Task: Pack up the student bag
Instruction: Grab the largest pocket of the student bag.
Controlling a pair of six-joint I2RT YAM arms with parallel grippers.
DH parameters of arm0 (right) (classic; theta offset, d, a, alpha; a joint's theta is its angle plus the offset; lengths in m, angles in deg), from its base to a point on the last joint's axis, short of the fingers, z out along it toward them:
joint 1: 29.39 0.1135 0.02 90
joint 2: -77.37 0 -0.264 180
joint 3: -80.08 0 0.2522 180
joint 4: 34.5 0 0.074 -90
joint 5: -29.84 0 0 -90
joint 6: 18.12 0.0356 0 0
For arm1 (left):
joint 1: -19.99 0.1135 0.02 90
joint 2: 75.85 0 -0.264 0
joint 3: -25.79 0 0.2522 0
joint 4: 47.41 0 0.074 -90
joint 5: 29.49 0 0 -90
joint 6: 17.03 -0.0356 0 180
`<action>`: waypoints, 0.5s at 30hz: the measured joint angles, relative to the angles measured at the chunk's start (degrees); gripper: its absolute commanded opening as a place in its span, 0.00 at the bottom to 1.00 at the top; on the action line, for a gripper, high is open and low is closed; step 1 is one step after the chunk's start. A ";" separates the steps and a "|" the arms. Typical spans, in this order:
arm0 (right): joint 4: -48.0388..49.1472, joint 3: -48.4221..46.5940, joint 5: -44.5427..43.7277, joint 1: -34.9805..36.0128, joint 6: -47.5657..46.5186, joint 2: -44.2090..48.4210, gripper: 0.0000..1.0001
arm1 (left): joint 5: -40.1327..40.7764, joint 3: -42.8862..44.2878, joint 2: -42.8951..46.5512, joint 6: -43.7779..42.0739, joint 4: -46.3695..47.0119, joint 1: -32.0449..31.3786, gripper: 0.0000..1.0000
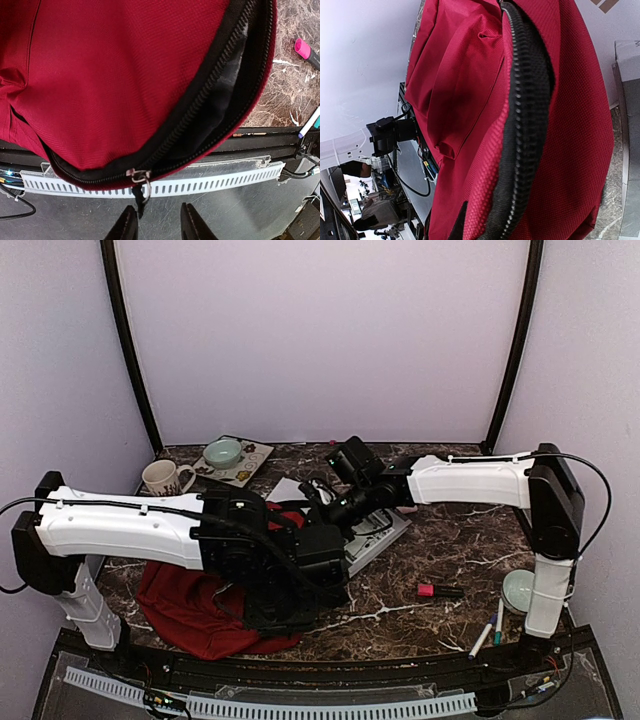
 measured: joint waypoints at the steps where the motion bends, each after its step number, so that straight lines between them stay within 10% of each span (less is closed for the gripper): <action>1: -0.24 0.00 0.00 0.00 -0.17 0.02 0.00 | 0.02 -0.04 -0.02 0.20 0.02 -0.04 0.29; 15: -3.06 0.02 -0.52 0.00 -2.51 0.09 0.00 | 3.06 -0.22 -2.73 2.47 -2.29 -0.20 0.15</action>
